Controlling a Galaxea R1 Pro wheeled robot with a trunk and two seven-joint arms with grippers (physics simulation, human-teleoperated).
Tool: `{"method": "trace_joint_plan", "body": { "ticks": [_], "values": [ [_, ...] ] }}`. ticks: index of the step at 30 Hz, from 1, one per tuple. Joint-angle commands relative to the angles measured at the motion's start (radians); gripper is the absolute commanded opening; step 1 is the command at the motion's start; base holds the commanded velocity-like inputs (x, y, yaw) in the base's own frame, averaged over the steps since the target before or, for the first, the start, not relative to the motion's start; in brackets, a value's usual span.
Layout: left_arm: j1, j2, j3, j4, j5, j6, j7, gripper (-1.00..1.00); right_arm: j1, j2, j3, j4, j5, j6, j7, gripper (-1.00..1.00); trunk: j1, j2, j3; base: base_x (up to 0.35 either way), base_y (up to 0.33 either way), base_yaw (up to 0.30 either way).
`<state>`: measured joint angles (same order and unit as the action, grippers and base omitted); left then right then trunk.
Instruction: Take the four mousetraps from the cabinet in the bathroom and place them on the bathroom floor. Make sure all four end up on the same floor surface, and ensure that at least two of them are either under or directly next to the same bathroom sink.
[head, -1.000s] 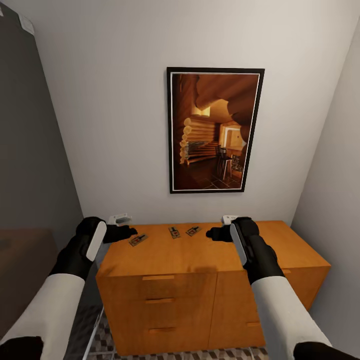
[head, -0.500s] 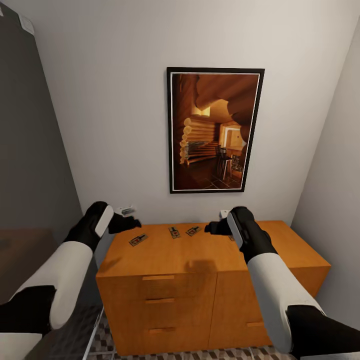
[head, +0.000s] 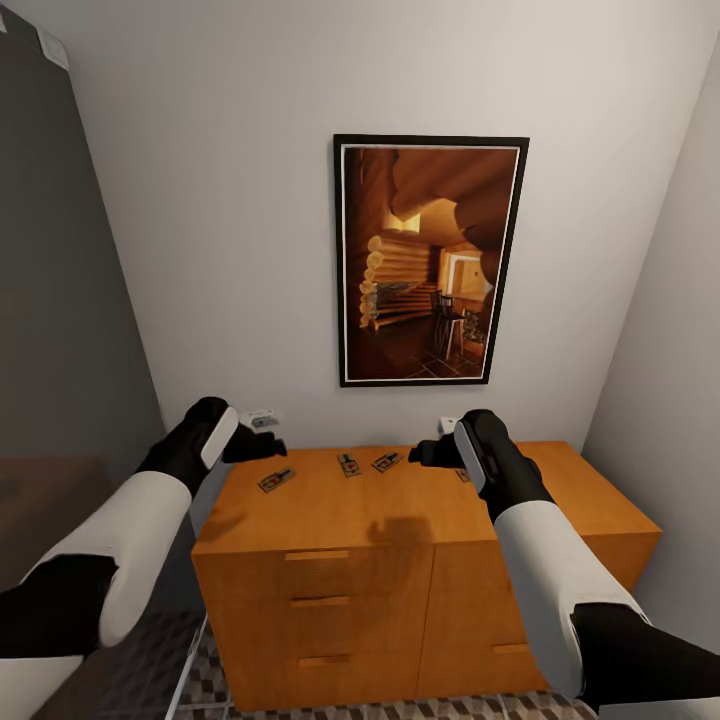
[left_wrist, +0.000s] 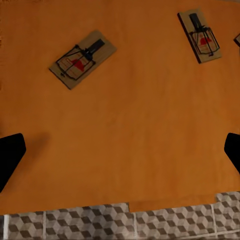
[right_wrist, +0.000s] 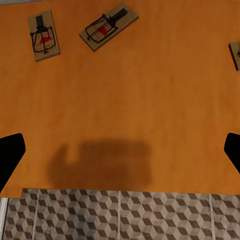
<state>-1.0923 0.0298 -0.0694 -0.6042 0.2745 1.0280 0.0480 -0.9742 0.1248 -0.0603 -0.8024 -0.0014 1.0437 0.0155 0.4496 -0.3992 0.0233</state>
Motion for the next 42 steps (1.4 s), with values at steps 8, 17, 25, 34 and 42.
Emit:
{"method": "trace_joint_plan", "body": {
  "ticks": [8,17,25,34,42],
  "values": [
    [-0.002,0.01,-0.061,0.002,0.007,0.002,-0.024,1.0,-0.001,0.002,-0.003,-0.003,0.001,0.003,0.001,1.0,0.0,-0.001,-0.001,0.0,0.0,0.0],
    [-0.002,0.018,-0.136,0.001,0.003,-0.006,-0.088,1.0,-0.001,0.002,0.0,-0.004,0.001,0.003,0.005,1.0,0.0,-0.001,-0.001,0.0,0.0,0.0],
    [-0.002,0.043,-0.264,-0.005,0.003,-0.048,-0.244,1.0,-0.001,0.0,0.006,-0.004,0.001,0.003,0.054,1.0,0.0,-0.001,-0.001,0.0,0.0,0.0],
    [-0.002,0.09,-0.314,-0.008,0.0,-0.157,-0.501,1.0,-0.001,-0.051,0.047,-0.027,0.003,0.003,0.192,1.0,0.0,-0.001,-0.001,0.0,0.0,0.0],
    [-0.001,0.109,-0.321,-0.006,-0.031,-0.19,-0.618,1.0,-0.001,-0.091,0.109,-0.062,0.003,0.003,0.238,1.0,0.0,-0.001,-0.001,0.0,0.0,0.0]
  ]
}}
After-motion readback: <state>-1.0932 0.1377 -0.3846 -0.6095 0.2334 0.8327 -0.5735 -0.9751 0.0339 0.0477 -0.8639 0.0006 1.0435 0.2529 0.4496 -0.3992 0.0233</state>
